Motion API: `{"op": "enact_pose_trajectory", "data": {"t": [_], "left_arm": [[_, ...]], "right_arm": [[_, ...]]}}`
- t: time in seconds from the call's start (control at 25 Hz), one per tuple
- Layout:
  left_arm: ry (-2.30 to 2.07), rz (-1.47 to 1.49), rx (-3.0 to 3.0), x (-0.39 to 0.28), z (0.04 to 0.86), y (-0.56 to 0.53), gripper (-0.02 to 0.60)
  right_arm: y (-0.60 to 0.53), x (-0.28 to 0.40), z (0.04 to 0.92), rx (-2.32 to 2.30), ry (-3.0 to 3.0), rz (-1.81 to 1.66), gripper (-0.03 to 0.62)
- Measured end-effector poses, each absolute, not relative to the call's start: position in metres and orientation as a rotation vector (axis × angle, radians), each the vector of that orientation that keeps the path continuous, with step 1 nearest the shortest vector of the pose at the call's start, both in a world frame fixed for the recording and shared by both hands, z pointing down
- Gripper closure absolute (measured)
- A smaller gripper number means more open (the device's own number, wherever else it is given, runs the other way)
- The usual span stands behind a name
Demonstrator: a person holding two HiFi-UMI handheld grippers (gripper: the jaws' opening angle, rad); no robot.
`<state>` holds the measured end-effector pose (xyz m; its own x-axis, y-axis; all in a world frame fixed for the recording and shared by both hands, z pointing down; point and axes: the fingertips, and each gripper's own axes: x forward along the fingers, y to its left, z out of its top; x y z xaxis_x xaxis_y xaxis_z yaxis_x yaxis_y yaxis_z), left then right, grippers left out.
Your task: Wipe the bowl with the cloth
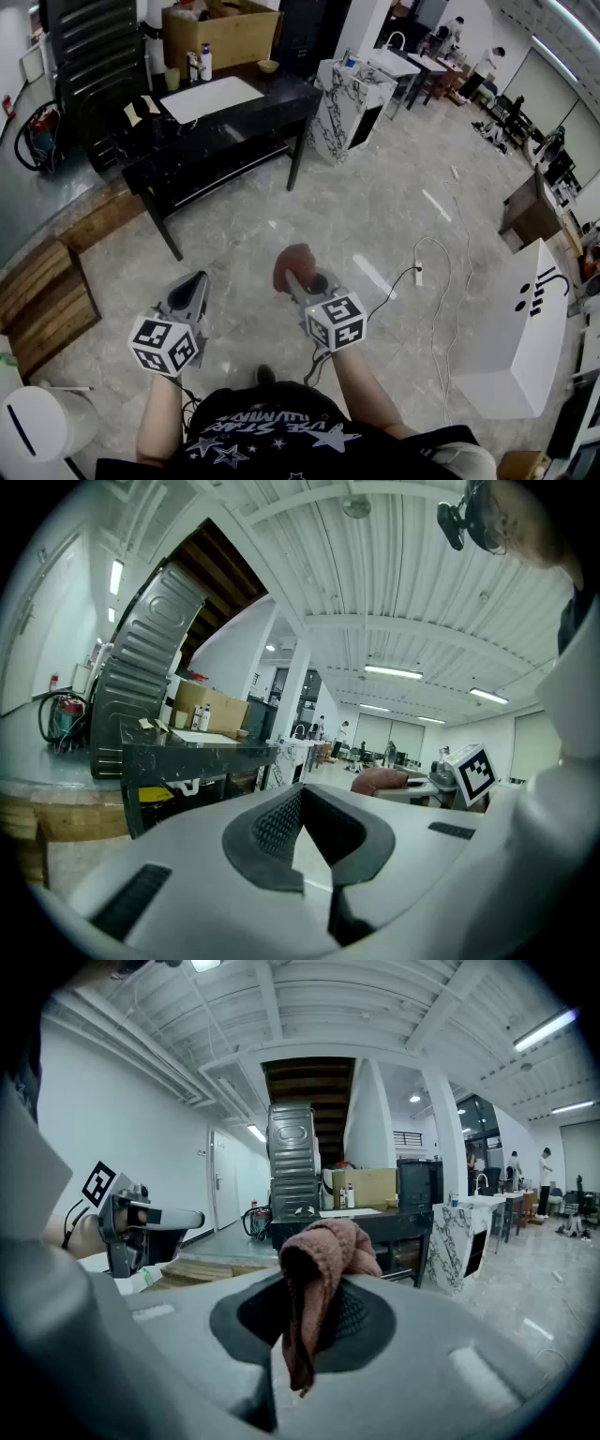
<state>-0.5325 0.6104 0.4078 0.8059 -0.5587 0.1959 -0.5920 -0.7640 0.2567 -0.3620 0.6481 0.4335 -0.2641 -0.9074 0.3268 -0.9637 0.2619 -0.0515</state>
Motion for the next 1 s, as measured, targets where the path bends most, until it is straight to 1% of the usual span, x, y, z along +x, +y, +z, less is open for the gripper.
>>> {"op": "enact_pose_trajectory", "data": {"t": [0.28, 0.52, 0.8, 1.0], "left_arm": [[-0.905, 0.203, 2.719, -0.512, 0.419, 0.597, 0.575], [-0.866, 0.191, 2.668, -0.508, 0.423, 0.596, 0.575], [-0.846, 0.232, 2.664, -0.489, 0.433, 0.603, 0.575], [-0.896, 0.202, 2.656, -0.483, 0.431, 0.602, 0.575]], "right_arm": [[0.632, -0.342, 0.443, 1.760, -2.305, 0.367, 0.546], [0.629, -0.341, 0.443, 1.752, -2.318, 0.372, 0.546], [0.637, -0.330, 0.447, 1.733, -2.343, 0.368, 0.546], [0.650, -0.313, 0.451, 1.745, -2.369, 0.374, 0.546]]}}
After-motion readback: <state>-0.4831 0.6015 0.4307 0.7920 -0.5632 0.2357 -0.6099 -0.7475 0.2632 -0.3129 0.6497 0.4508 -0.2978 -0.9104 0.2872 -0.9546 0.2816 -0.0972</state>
